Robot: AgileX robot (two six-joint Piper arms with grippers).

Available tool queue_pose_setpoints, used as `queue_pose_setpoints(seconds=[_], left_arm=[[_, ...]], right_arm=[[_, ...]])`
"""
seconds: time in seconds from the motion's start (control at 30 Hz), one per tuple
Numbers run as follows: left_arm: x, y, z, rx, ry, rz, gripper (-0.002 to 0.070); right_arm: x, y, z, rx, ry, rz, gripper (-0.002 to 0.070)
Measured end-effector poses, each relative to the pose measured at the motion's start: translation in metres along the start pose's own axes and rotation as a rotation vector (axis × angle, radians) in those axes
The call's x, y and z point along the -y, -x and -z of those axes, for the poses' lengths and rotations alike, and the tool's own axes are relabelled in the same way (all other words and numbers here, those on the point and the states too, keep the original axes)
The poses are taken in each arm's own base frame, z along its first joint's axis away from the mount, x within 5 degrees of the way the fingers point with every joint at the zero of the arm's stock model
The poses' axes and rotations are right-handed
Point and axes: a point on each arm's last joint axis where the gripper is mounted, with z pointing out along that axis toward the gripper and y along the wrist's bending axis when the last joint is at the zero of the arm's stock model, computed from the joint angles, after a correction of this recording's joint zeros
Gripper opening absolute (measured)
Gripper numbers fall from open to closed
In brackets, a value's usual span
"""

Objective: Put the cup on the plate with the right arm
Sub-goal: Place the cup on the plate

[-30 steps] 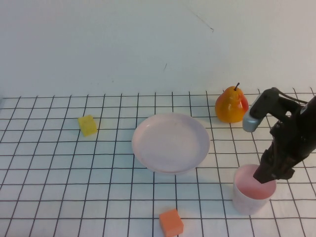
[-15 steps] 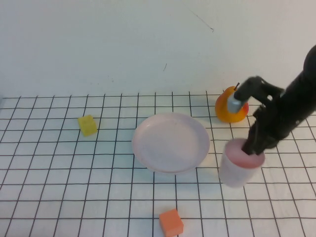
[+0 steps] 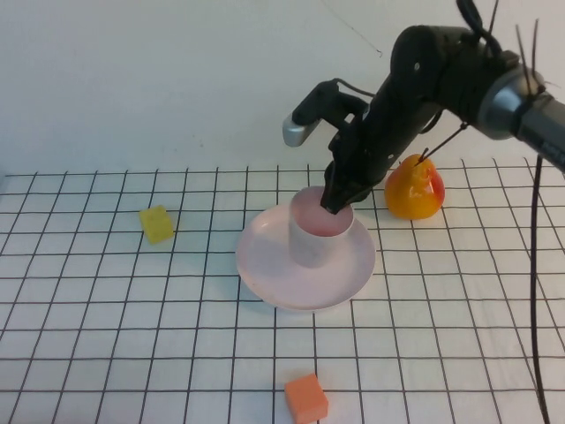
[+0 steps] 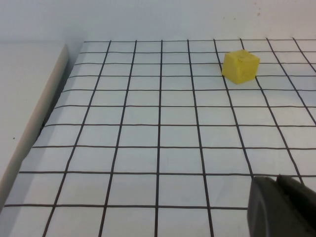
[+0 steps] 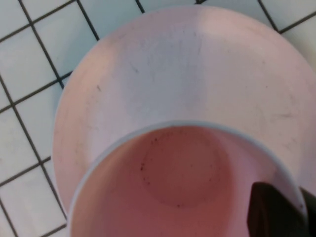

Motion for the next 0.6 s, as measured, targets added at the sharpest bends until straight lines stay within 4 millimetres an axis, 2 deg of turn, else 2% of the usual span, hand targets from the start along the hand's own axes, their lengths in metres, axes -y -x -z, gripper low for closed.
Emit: queue_pose_setpoints(seconds=[0.1, 0.27, 0.33, 0.43, 0.5, 0.6], left_arm=[[0.000, 0.000, 0.000, 0.000, 0.000, 0.000, -0.0003], [0.000, 0.000, 0.000, 0.000, 0.000, 0.000, -0.0003], [0.000, 0.000, 0.000, 0.000, 0.000, 0.000, -0.0003], [0.000, 0.000, 0.000, 0.000, 0.000, 0.000, -0.0003], [0.000, 0.000, 0.000, 0.000, 0.000, 0.000, -0.0003], [0.000, 0.000, 0.000, 0.000, 0.000, 0.000, -0.0003]], right_arm=[[0.003, -0.001, -0.017, -0.009, 0.010, 0.010, 0.0021], [0.007, -0.003, -0.031, -0.016, 0.000, 0.022, 0.0026], [0.009, -0.004, -0.031, -0.013, -0.005, 0.018, 0.0050], [0.010, -0.004, -0.031, -0.005, 0.001, 0.010, 0.0163], [0.008, -0.003, -0.031, 0.011, 0.019, -0.002, 0.0274], [0.007, -0.001, -0.026, 0.029, 0.030, -0.011, 0.0383]])
